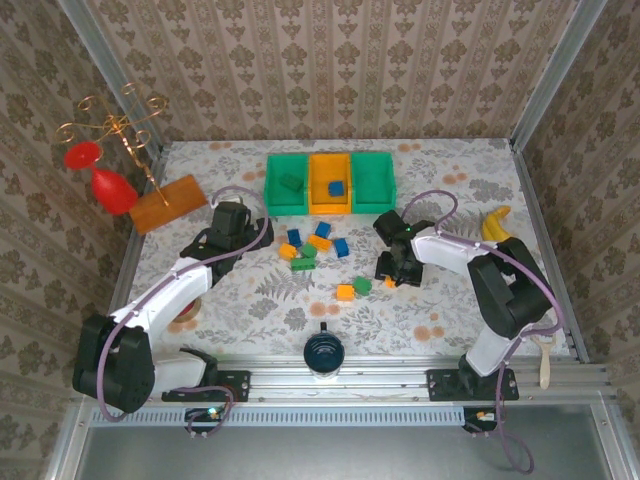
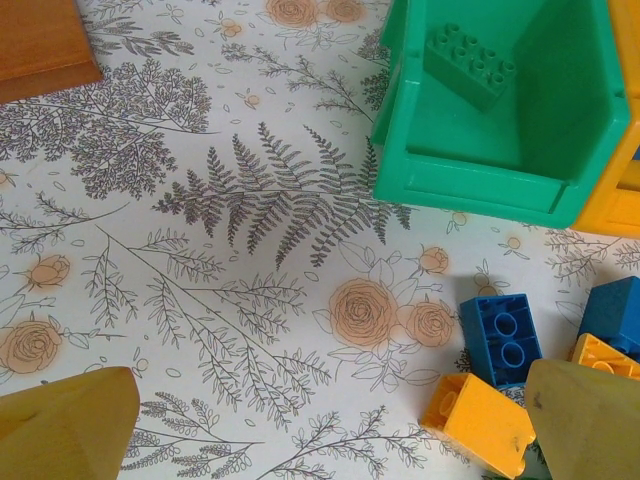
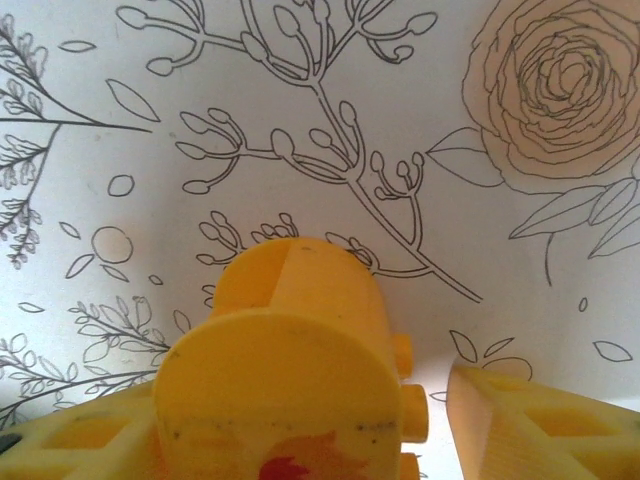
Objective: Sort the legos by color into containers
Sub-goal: Pick up the lego from the center of the table.
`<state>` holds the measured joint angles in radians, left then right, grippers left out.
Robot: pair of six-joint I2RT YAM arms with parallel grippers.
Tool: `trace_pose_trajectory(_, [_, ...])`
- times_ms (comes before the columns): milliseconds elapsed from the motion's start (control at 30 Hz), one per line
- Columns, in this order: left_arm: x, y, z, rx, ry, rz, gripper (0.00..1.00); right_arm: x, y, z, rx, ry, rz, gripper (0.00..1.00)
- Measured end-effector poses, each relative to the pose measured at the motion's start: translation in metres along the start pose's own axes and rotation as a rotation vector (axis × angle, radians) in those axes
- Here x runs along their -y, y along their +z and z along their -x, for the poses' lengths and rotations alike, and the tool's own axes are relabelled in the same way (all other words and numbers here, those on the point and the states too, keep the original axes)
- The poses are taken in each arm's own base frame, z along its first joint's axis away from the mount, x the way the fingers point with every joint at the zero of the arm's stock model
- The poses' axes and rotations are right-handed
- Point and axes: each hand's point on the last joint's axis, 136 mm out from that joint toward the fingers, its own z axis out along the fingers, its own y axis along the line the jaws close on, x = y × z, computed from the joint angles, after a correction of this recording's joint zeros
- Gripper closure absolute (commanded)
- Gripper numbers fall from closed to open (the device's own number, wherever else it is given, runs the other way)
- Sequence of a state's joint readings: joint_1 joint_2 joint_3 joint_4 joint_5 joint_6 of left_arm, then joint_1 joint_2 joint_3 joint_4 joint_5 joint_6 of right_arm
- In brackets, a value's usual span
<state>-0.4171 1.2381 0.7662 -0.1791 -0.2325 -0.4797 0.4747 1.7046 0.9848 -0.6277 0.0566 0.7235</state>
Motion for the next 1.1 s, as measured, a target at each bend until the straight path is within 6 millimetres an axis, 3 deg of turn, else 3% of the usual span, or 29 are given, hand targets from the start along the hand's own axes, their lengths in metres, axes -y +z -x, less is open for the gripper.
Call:
trace_pose_trajectory(267, [0.0, 0.001, -0.001, -0.005, 0.001, 0.002, 0.0, -0.003, 0.0, 0.003, -0.003, -0.017, 0.005, 0.53])
trace_pose_trajectory(667, [0.0, 0.001, -0.001, -0.005, 0.001, 0.002, 0.0, -0.021, -0.017, 0.029, 0.067, -0.04, 0.042, 0.63])
trace_pose_trajectory(833, [0.0, 0.001, -0.001, -0.006, 0.001, 0.001, 0.0, -0.031, -0.035, 0.053, 0.129, -0.059, 0.044, 0.63])
trace_pose_trajectory(1100, [0.002, 0.001, -0.002, -0.014, 0.002, -0.007, 0.0, -0.066, -0.077, 0.113, 0.283, -0.105, 0.076, 0.63])
